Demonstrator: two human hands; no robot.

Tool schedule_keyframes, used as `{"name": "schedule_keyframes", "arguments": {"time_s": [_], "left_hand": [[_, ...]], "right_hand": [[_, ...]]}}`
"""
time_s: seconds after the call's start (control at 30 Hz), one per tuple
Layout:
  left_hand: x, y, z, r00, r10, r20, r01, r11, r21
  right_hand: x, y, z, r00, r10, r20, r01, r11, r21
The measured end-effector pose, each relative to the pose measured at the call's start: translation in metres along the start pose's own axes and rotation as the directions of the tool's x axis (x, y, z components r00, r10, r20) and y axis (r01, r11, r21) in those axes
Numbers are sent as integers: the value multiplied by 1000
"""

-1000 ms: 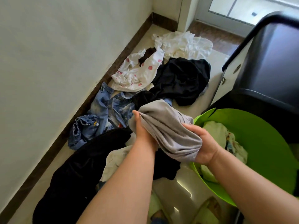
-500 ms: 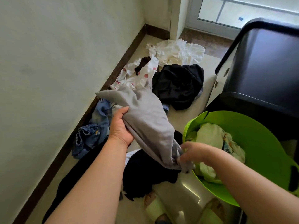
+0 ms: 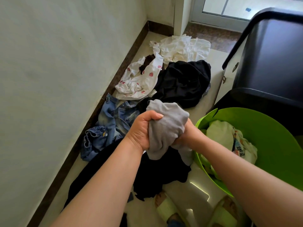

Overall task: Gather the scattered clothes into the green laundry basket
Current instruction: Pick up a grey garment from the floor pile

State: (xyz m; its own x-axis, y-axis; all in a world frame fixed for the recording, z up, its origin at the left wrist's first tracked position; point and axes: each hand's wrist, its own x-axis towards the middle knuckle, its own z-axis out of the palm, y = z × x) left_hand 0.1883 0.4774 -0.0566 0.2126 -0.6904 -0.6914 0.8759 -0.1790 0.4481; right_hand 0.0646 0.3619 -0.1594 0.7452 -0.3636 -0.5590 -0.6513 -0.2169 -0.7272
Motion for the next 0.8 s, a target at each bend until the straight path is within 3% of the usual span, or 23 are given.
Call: {"name": "schedule_keyframes", "arguments": {"time_s": [0.13,0.17,0.2,0.27,0.33,0.4,0.47,0.53,0.6,0.7,0.8], "left_hand": [[2,1,6,974,83,209,-67,994,-83],[2,2,11,968,131,215,-110,988,-107],[3,3,15,962,170,211,-146,981,-127],[8,1,18,964,188,187,-167,978,-125],[16,-6,20,988,114,105,-110,993,-42],[31,-22,17,991,26,-130,-14,996,92],[48,-43,14,918,-9,-397,107,969,225],[61,-66,19,863,57,-502,152,918,366],[68,-89,37,882,51,-469,163,900,404],[74,-120,85,902,-236,-360,312,935,170],[87,-153,128,935,-309,-175,326,942,78]], "right_hand": [[-15,-2,-12,996,64,-53,-46,956,291],[-21,-1,-18,989,137,-65,-88,867,490],[-24,3,-23,974,222,-39,-133,706,695],[-33,6,-35,963,269,33,-143,399,906],[-40,9,-54,968,251,-9,-66,289,955],[-48,14,-72,970,242,-26,-27,212,977],[-56,23,-87,968,250,-10,-18,111,994],[-66,31,-97,964,266,8,-30,80,996],[-76,41,-107,971,237,0,-12,51,999],[-101,63,-128,985,165,-56,61,-24,998],[-120,99,-145,984,150,-96,111,-96,989]]}}
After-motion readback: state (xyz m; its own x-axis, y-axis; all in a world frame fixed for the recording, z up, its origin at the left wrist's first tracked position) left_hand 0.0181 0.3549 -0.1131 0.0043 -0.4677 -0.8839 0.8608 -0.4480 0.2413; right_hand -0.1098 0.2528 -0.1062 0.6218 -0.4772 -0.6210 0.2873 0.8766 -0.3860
